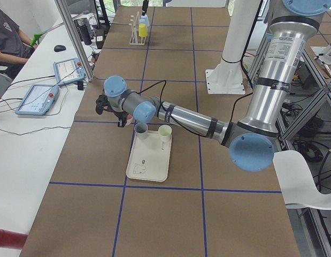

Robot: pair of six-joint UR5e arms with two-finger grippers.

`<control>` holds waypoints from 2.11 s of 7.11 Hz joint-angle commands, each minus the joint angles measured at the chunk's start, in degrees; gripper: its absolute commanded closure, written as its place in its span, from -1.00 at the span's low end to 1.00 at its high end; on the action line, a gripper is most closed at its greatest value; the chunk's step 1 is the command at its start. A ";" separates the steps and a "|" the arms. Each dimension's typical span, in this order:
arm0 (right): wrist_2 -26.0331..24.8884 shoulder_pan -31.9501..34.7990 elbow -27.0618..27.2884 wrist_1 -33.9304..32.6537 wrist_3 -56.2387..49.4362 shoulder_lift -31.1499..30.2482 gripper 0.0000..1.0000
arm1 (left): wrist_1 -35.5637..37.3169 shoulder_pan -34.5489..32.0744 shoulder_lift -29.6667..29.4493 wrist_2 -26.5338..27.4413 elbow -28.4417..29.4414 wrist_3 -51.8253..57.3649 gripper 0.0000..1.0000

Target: Transfer IKEA cup to right arm and place on rack

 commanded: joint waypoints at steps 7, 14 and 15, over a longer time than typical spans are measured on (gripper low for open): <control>2.67 -9.68 -0.45 32.01 34.77 3.74 -0.86 | -51.13 29.59 -19.89 27.28 9.20 -68.75 1.00; -8.75 -18.44 -1.51 62.17 72.48 8.60 -0.96 | -78.51 38.58 -21.39 42.09 11.05 -89.96 1.00; -14.56 -21.96 -1.60 67.90 77.09 8.51 -0.96 | -82.21 38.67 -21.39 43.13 11.59 -92.43 1.00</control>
